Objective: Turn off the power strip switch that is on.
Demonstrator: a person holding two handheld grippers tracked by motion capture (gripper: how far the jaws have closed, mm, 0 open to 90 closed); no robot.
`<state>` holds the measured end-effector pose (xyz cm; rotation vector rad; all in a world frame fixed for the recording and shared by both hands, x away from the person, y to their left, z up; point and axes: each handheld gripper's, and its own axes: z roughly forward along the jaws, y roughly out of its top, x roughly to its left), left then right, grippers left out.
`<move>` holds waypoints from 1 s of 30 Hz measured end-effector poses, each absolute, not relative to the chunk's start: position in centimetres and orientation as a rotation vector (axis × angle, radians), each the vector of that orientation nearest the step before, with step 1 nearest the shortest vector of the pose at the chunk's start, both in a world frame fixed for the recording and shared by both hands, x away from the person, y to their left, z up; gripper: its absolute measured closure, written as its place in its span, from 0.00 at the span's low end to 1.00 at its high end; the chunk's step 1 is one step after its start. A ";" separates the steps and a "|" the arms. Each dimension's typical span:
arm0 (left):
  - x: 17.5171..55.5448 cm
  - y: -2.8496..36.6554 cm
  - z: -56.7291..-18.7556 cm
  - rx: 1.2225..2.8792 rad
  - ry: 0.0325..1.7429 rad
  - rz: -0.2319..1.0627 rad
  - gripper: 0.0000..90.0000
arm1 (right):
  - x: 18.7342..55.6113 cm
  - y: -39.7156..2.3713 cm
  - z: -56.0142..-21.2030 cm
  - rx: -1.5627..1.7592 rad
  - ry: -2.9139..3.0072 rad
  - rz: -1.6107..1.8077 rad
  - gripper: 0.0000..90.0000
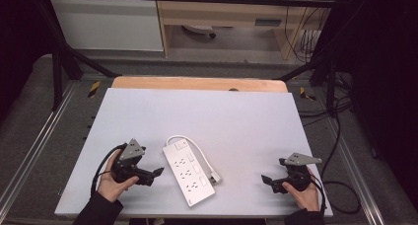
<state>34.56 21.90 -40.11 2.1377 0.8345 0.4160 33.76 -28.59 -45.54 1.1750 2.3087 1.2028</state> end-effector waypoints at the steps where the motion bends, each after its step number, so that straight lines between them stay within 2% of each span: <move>1: 34.6 21.8 -40.1 2.138 0.834 0.416 0.04 | 33.8 -28.6 -45.5 1.175 2.309 1.203 0.01; 30: 35.4 19.4 -39.1 2.148 0.801 0.424 0.04 | 33.7 -28.6 -45.6 1.174 2.310 1.197 0.01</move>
